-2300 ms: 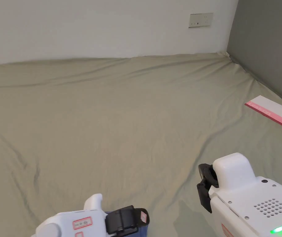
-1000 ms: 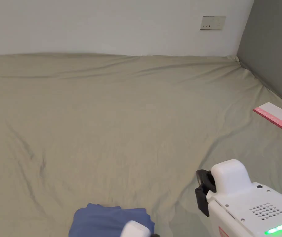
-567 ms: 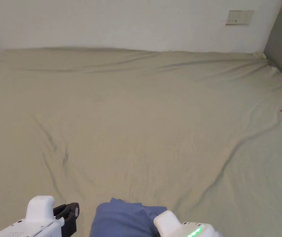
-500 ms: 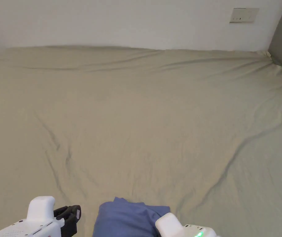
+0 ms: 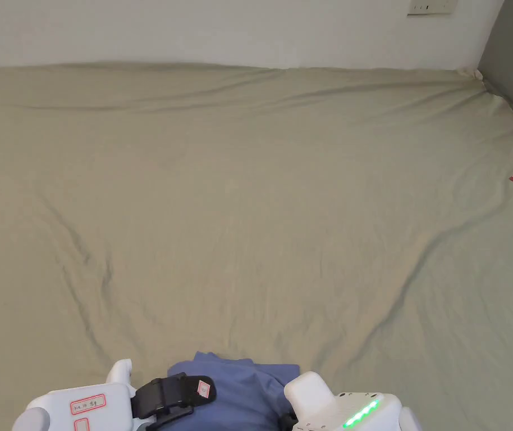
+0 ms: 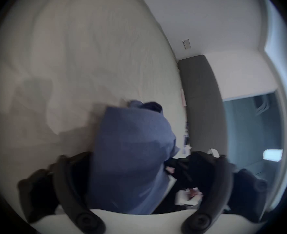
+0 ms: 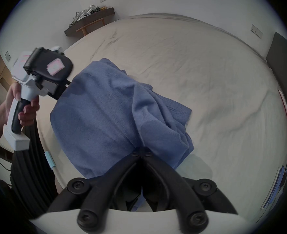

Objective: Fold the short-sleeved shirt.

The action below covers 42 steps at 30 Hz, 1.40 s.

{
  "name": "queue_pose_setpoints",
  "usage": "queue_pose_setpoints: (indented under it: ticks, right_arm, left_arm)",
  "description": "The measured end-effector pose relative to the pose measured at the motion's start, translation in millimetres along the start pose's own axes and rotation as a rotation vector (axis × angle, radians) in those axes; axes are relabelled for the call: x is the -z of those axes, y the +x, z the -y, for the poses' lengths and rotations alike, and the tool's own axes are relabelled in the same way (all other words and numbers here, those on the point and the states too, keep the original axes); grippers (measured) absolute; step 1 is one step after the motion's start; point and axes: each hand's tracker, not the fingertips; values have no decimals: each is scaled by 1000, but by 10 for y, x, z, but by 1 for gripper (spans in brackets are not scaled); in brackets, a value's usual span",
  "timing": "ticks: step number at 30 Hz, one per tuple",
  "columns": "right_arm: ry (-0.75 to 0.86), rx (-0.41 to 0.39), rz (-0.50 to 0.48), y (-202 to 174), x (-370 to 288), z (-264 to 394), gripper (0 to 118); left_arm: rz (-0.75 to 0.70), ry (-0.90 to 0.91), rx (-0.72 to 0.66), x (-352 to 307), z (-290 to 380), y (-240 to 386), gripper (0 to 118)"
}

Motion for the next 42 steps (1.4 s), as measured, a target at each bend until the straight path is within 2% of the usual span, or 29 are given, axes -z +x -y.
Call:
queue_pose_setpoints:
  ticks: [2,3,4,6,8,10,15,20,23,25,27,30,36,41,42]
  right_arm:
    - [1,2,1,3,0,3,2]
    - [1,6,1,13,16,8,2]
    - [2,9,2,17,15,10,2]
    - [4,11,3,3,-1,7,2]
    - [8,1,9,-14,-65,-21,3]
    - [41,-4,26,-18,-199,-67,3]
    - [300,-6,179,-30,-889,-401,3]
    - [476,-41,337,-194,-1434,-695,3]
    - [555,-67,404,-345,-1603,-797,3]
    - [593,-63,412,-444,-1680,-841,3]
    - [619,-55,414,-529,-1707,-879,3]
    - [654,-57,426,-693,-1675,-893,3]
    - [641,-51,404,-891,-1477,-988,3]
    - [620,-65,421,-988,-1348,-1065,3]
    - [614,-65,423,-996,-1321,-1080,3]
  left_arm:
    - [-36,11,-48,148,67,-29,78]
    - [-79,20,-40,185,80,-29,55]
    - [-127,33,-37,204,90,-26,40]
    - [-119,28,-1,158,96,57,38]
    - [-266,20,181,165,135,285,37]
    - [-357,8,304,148,169,473,37]
    - [-471,45,452,8,283,778,36]
    - [-610,91,581,-263,340,928,36]
    - [-756,144,607,-540,332,829,36]
    - [-833,185,602,-756,357,735,36]
    - [-868,265,599,-973,389,645,36]
    - [-918,274,555,-1266,315,504,36]
    - [-1125,329,642,-1790,192,165,36]
    - [-1214,356,571,-2406,-91,-260,36]
    - [-1271,348,572,-2523,-154,-335,36]
